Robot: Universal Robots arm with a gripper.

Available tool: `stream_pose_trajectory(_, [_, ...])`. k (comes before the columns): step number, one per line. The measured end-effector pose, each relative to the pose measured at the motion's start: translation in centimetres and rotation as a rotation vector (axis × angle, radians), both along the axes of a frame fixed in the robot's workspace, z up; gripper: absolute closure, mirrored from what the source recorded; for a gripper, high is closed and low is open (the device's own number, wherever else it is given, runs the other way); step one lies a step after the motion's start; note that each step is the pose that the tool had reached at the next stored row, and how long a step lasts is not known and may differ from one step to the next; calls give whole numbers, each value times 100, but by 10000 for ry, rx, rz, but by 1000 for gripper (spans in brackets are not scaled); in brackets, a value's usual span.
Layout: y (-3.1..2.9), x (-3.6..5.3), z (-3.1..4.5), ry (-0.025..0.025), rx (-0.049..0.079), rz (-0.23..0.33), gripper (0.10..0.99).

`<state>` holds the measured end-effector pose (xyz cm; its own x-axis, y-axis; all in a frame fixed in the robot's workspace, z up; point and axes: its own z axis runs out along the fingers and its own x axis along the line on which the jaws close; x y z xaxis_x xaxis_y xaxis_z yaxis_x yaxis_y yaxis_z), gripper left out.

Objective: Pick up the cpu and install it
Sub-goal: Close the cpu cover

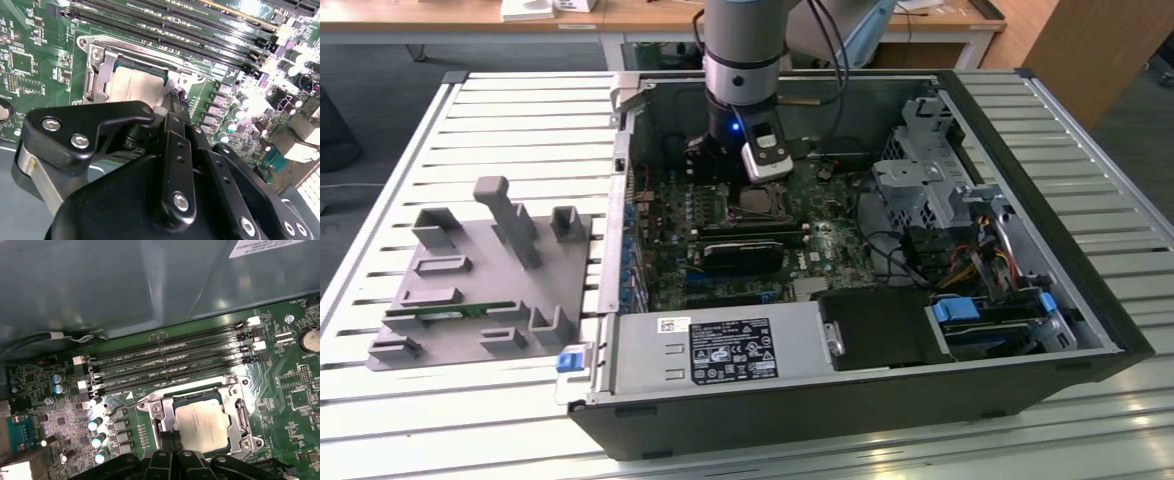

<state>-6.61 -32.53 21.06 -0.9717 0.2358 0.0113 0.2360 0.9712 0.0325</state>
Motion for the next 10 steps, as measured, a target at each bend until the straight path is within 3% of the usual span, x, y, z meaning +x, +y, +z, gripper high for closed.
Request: stream_pose_trajectory(10, [0,0,69,6,0,0,980])
